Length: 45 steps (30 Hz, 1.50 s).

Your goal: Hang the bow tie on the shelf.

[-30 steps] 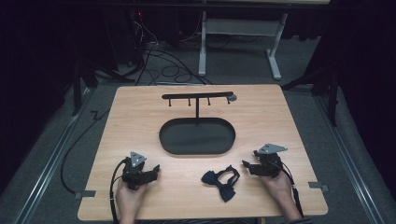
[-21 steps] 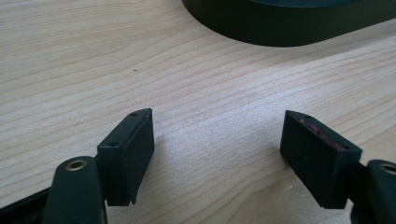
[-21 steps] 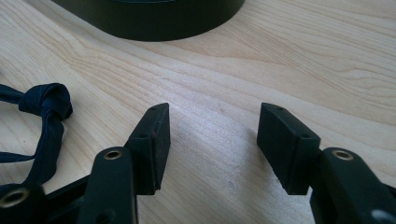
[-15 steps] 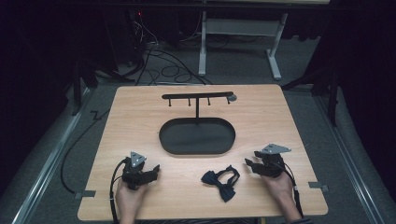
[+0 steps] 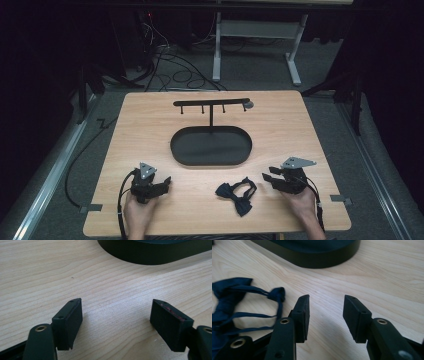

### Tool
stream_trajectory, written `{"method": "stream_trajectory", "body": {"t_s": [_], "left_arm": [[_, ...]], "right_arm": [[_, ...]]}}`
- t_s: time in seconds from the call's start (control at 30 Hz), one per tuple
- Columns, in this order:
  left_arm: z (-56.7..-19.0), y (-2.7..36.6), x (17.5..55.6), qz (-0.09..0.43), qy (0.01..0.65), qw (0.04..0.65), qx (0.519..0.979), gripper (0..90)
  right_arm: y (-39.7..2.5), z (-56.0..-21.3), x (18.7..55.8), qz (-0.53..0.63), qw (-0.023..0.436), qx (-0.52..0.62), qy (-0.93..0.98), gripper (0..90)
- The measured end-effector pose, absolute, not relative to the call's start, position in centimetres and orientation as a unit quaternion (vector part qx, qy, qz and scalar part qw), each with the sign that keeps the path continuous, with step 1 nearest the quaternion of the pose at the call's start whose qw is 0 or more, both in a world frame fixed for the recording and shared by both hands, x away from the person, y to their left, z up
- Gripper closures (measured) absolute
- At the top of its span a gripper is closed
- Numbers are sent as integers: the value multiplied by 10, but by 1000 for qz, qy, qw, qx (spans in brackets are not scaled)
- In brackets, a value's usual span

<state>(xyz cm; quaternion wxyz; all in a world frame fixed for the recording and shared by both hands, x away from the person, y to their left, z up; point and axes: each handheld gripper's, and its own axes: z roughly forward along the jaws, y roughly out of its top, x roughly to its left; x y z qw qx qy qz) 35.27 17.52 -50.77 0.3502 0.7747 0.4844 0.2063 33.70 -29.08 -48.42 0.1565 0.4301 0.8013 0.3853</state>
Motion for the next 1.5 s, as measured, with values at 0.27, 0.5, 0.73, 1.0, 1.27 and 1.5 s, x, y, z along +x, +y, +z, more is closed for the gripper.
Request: {"method": "stream_trajectory", "body": {"t_s": [0.27, 0.5, 0.73, 1.0, 1.27, 1.5], "left_arm": [[-508, 175, 353, 206, 484, 350, 775, 265], [-508, 175, 353, 206, 484, 350, 775, 265], [-508, 175, 353, 206, 485, 350, 774, 265], [-508, 175, 353, 206, 484, 350, 775, 264], [-508, 175, 353, 206, 484, 350, 775, 264], [-508, 176, 353, 205, 484, 351, 775, 263]], "right_arm": [[-277, -479, 334, 388, 141, 420, 808, 586], [-261, -479, 332, 396, 120, 401, 817, 585], [-250, -485, 336, 384, 105, 388, 832, 628], [-247, -495, 340, 374, 80, 382, 841, 816], [-248, -491, 338, 378, 77, 375, 842, 898], [-245, -480, 338, 392, 89, 370, 838, 900]]}}
